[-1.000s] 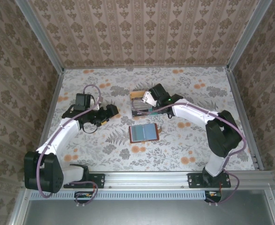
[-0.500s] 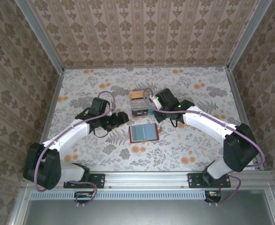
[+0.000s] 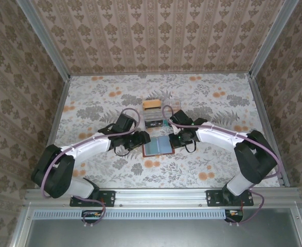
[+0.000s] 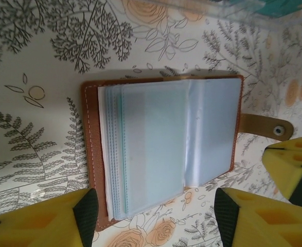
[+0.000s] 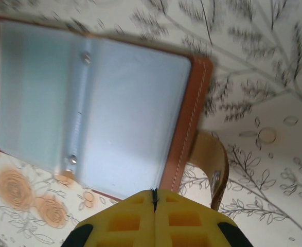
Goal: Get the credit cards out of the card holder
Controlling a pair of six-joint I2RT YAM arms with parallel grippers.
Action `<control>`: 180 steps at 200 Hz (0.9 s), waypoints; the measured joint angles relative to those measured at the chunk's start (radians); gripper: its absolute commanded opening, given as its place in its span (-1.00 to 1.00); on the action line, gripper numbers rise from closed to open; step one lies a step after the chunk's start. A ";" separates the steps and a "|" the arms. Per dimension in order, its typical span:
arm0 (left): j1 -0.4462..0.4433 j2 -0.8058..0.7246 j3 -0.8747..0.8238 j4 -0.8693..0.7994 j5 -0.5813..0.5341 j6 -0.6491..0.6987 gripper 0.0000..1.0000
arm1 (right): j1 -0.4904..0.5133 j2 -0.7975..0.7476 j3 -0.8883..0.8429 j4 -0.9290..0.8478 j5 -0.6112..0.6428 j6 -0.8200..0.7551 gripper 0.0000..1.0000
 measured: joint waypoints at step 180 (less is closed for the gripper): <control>-0.043 0.132 0.002 0.100 -0.010 -0.034 0.21 | 0.000 0.111 0.005 0.040 -0.007 0.035 -0.99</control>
